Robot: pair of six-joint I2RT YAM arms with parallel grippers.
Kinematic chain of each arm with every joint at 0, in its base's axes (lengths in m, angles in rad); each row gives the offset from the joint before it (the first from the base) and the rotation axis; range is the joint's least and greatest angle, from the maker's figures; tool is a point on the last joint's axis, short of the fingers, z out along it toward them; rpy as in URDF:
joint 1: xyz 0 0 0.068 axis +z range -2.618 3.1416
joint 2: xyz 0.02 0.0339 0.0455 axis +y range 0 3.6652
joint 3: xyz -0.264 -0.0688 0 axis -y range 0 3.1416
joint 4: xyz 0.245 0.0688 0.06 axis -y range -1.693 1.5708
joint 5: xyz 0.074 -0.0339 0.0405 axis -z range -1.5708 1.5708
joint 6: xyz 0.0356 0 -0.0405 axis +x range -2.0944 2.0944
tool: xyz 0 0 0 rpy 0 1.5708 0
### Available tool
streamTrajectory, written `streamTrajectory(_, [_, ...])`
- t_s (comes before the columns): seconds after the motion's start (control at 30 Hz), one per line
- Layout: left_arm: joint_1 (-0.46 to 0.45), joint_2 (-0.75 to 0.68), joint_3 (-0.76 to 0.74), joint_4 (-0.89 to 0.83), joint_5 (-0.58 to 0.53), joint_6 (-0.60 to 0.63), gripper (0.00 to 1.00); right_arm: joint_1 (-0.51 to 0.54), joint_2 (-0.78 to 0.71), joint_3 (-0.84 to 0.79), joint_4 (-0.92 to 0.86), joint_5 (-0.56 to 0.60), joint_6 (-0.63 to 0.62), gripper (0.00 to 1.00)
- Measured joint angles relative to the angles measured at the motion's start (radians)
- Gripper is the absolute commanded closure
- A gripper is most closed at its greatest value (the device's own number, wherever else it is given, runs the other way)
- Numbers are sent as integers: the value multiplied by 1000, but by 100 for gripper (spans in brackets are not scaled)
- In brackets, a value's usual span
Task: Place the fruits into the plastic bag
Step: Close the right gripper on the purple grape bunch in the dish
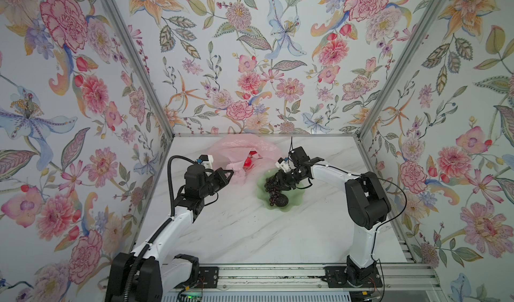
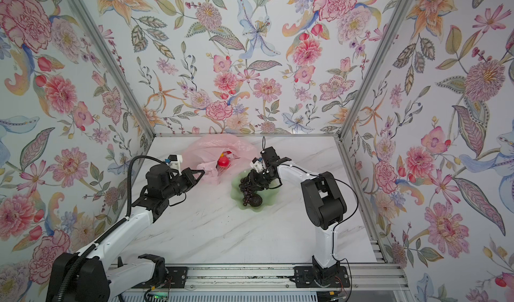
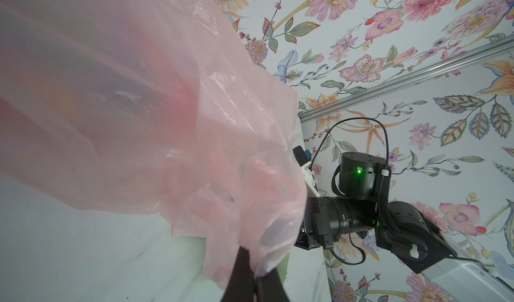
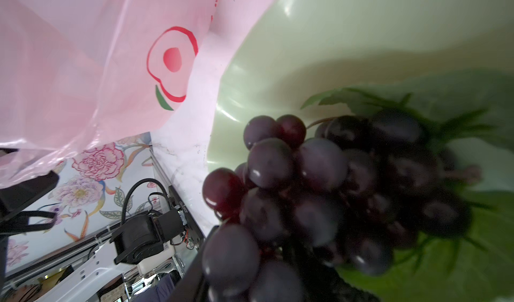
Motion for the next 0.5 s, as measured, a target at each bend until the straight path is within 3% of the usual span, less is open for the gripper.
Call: streamTrajectory(0.5, [0,25,0,32,-2,-20,100,-47,-87,-85,138,-109,51,64])
